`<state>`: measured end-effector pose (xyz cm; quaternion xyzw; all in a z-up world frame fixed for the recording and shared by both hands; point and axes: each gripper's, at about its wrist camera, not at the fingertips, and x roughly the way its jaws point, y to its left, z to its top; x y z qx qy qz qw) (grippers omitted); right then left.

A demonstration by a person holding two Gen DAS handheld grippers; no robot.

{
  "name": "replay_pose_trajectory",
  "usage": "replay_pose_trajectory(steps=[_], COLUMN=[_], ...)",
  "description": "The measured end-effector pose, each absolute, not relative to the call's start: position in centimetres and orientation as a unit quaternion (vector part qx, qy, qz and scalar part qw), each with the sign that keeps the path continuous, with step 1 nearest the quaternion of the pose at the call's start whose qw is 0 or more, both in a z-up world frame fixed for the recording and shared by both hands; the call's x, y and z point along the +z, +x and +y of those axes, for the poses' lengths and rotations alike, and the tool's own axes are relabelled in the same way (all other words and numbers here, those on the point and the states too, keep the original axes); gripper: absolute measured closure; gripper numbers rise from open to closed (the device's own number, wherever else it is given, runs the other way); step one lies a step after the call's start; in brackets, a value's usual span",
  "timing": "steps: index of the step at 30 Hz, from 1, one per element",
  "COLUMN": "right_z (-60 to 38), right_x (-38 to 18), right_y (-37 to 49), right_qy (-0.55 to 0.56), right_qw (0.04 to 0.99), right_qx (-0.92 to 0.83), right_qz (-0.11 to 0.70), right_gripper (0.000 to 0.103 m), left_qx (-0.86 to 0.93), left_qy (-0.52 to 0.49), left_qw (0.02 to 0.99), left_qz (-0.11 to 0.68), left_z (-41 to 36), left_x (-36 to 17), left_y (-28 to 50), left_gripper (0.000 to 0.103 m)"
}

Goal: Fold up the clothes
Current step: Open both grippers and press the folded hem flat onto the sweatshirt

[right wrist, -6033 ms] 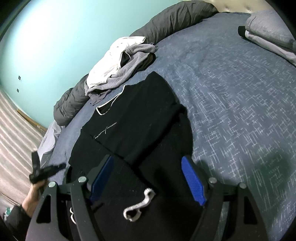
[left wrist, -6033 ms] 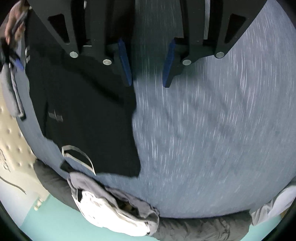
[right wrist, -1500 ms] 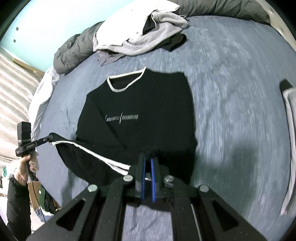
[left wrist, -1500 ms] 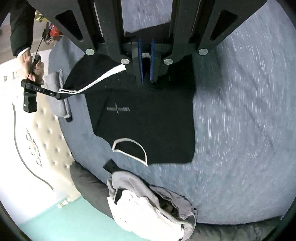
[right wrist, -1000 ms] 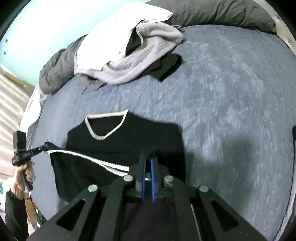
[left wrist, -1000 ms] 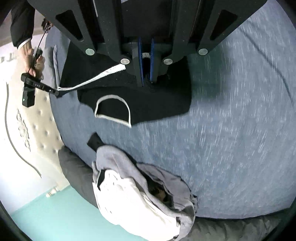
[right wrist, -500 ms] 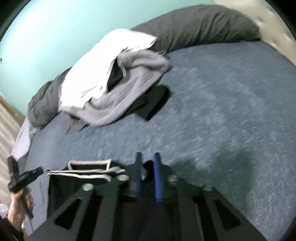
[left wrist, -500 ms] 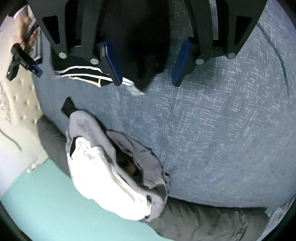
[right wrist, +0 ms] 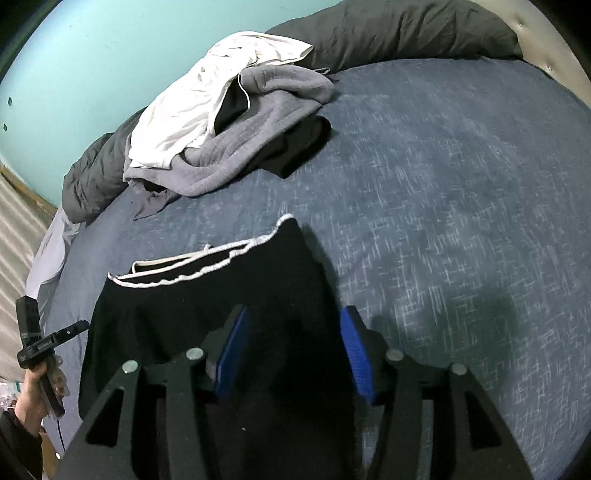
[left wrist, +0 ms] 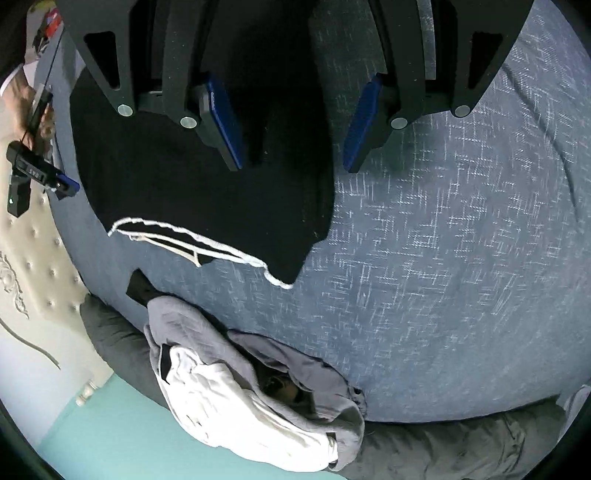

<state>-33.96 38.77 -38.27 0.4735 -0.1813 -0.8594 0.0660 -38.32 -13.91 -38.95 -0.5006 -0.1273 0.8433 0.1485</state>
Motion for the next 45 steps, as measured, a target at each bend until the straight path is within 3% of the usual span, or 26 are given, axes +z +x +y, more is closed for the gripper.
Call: replay_pose_trajectory(steps=[6,12,15,17,19,20,22,24,31,39,42,45], right_z=[38.3,36.7,35.6,34.9,34.7,34.6,34.5,34.4,36.6,37.2,37.2,37.1], right_x=[-38.2,-39.0,-39.6,-40.2,-40.6,-40.8,-41.1,-41.0,-39.0,-41.2,-42.5,-41.8], right_y=[-35.2,-37.9,-39.2,-40.2,-40.8,-41.0,-41.1,-41.0,-40.1,-41.5,-41.7,-41.1], right_qy=[0.464,0.472,0.480,0.491,0.494,0.495,0.494,0.486,0.431,0.469,0.491,0.475], right_qw=[0.064,0.067,0.071,0.066,0.066,0.067,0.066,0.060,0.006,-0.024,-0.025,-0.038], right_qx=[-0.866,-0.872,-0.871,-0.867,-0.866,-0.866,-0.867,-0.872,-0.901,-0.881,-0.869,-0.878], right_qz=[-0.173,-0.111,-0.075,-0.046,-0.035,-0.033,-0.030,-0.025,-0.046,-0.054,-0.060,-0.053], right_gripper=[0.050,0.050,0.050,0.052,0.063,0.067,0.090,0.099,0.101,0.101,0.099,0.086], left_qx=[0.849,0.858,0.856,0.854,0.854,0.855,0.858,0.859,0.862,0.863,0.863,0.872], left_qy=[-0.496,-0.492,-0.498,-0.501,-0.499,-0.495,-0.490,-0.490,-0.488,-0.490,-0.490,-0.477], left_qw=[0.140,0.130,0.132,0.137,0.146,0.150,0.153,0.148,0.130,0.112,0.108,0.101], left_qz=[-0.112,-0.068,-0.046,-0.038,-0.033,-0.027,-0.016,-0.022,-0.042,-0.057,-0.051,-0.047], left_z=[-13.5,-12.7,-12.2,-12.0,-11.7,-11.6,-11.3,-11.5,-12.4,-13.0,-12.9,-13.5], left_x=[-39.3,-39.7,-40.3,-40.8,-41.0,-41.0,-40.9,-40.8,-40.7,-41.1,-41.3,-40.0], left_y=[-40.6,-43.2,-44.2,-44.8,-45.0,-45.0,-45.0,-45.0,-45.4,-45.6,-45.5,-44.3], left_gripper=[0.043,0.044,0.052,0.063,0.071,0.080,0.087,0.095,0.096,0.096,0.089,0.074])
